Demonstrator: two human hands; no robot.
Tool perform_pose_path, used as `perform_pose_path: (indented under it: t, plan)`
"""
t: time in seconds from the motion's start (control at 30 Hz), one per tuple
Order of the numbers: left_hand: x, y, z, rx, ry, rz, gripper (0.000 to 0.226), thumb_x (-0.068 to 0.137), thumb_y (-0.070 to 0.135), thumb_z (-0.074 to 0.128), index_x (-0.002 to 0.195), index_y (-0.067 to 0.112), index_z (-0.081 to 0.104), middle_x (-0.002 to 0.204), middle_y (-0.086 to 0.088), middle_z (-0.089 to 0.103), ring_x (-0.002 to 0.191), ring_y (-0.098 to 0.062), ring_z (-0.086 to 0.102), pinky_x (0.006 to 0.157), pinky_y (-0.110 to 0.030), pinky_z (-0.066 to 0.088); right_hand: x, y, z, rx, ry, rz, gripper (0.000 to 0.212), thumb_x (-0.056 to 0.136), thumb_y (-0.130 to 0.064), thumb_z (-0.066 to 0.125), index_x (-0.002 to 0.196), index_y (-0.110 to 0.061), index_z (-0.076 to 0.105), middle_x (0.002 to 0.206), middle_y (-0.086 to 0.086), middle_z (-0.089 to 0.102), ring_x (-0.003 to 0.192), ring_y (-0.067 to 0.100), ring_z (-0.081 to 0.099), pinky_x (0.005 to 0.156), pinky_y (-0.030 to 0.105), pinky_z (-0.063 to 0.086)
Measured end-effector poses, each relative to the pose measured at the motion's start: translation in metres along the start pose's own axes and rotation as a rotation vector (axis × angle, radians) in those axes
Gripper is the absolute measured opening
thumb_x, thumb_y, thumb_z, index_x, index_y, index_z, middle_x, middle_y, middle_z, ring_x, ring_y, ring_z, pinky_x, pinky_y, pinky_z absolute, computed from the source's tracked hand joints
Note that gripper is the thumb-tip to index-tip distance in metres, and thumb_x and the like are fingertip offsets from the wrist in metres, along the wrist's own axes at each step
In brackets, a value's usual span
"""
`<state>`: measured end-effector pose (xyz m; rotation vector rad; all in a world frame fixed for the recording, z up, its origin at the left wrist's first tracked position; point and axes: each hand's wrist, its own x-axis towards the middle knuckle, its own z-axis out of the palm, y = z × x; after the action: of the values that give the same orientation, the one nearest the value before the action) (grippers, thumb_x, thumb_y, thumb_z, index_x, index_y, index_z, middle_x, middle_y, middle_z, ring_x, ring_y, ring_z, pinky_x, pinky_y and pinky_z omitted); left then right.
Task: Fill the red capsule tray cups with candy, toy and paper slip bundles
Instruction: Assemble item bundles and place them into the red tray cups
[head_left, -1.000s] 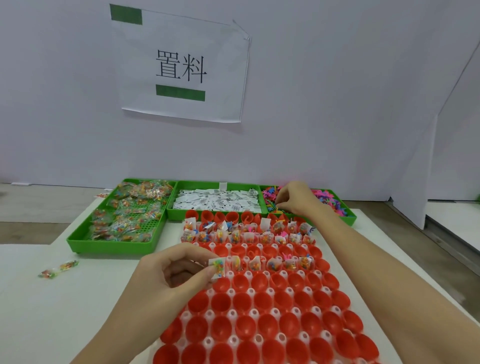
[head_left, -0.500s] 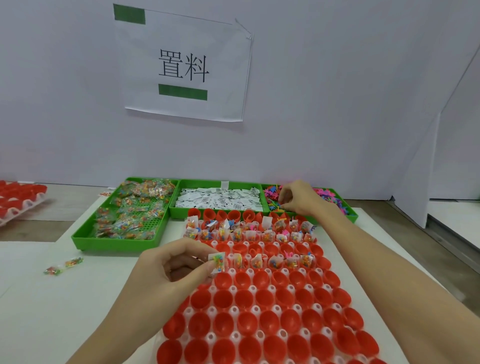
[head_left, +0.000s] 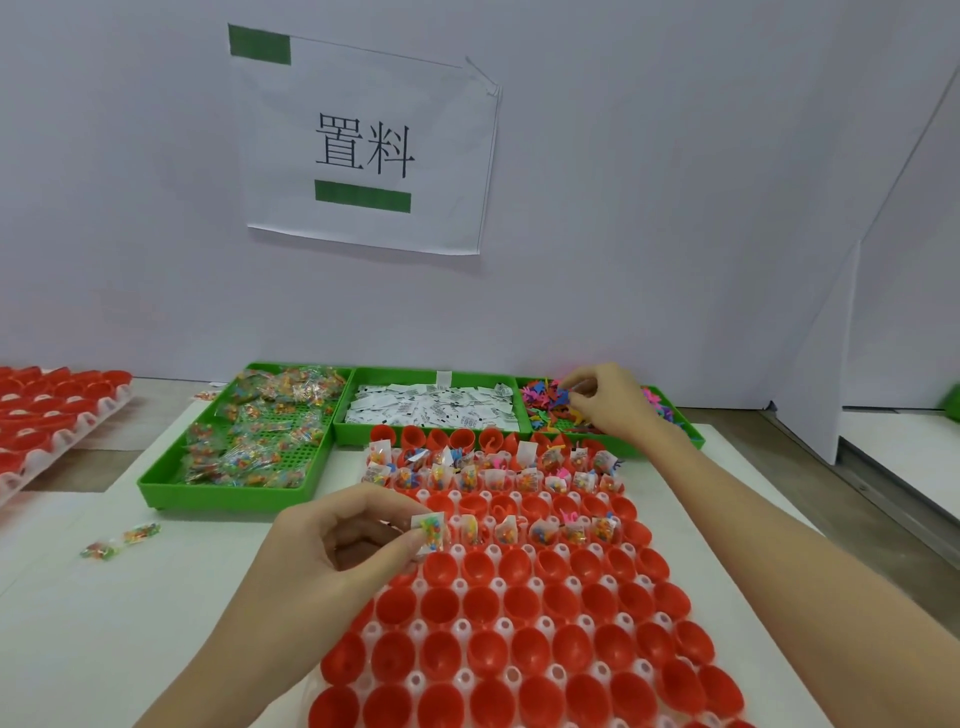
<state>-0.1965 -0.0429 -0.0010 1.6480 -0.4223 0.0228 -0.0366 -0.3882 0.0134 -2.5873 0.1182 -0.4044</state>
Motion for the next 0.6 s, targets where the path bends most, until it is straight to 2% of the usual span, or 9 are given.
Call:
perform_pose_path:
  t: [0.07,0.17,0.2,0.3,0.43,0.6]
  plan:
    - [-0.001,0.000,0.000,0.007,0.002,0.002,0.017,0.081,0.012,0.079,0.085,0.028,0.081,0.079,-0.011,0.077,0.074,-0.021,0.075,0.071,-0.017,0.057,-0.015,-0.005,-0.006,0.090,0.063,0.001,0.021,0.098,-0.008,0.062,0.113,-0.011,0.076,0.103,0.009,0.075,0.083,0.021,0.071,0.059,0.013,0.050]
    - [-0.001,0.001,0.001,0.021,0.000,0.002,0.022,0.082,0.008,0.080,0.086,0.029,0.081,0.081,-0.009,0.077,0.074,-0.021,0.076,0.071,-0.017,0.058,-0.047,-0.018,-0.013,0.243,0.129,-0.013,0.017,0.096,-0.014,0.068,0.109,-0.015,0.079,0.100,0.001,0.077,0.087,0.010,0.069,0.080,0.024,0.056]
    - [-0.001,0.002,0.001,0.022,-0.001,0.004,0.022,0.082,0.007,0.080,0.087,0.029,0.081,0.082,-0.009,0.077,0.075,-0.021,0.076,0.070,-0.017,0.058,-0.061,-0.024,-0.015,0.305,0.138,-0.014,0.015,0.095,-0.014,0.070,0.106,-0.017,0.080,0.095,-0.003,0.077,0.085,0.008,0.069,0.081,0.026,0.057]
    - [-0.003,0.003,0.003,0.021,0.002,0.018,0.023,0.080,0.008,0.081,0.090,0.028,0.081,0.087,-0.007,0.077,0.076,-0.020,0.075,0.071,-0.018,0.059,-0.108,-0.046,-0.021,0.463,0.130,-0.019,0.011,0.091,-0.014,0.075,0.098,-0.021,0.080,0.083,-0.006,0.077,0.077,0.006,0.072,0.072,0.019,0.057]
    - [-0.005,0.004,0.006,-0.010,0.000,0.032,0.021,0.073,0.020,0.084,0.092,0.028,0.080,0.088,-0.007,0.077,0.078,-0.021,0.076,0.073,-0.024,0.061,-0.168,-0.077,-0.021,0.712,0.060,-0.032,0.010,0.085,-0.013,0.081,0.092,-0.021,0.081,0.085,-0.003,0.079,0.078,0.012,0.075,0.072,0.017,0.057]
    - [-0.007,0.004,0.009,-0.043,-0.041,0.041,0.023,0.071,0.019,0.087,0.091,0.026,0.079,0.087,-0.010,0.078,0.077,-0.025,0.077,0.073,-0.027,0.063,-0.214,-0.099,-0.001,0.814,-0.098,-0.029,0.012,0.081,-0.014,0.084,0.087,-0.024,0.081,0.088,-0.001,0.079,0.085,0.014,0.076,0.079,0.019,0.058]
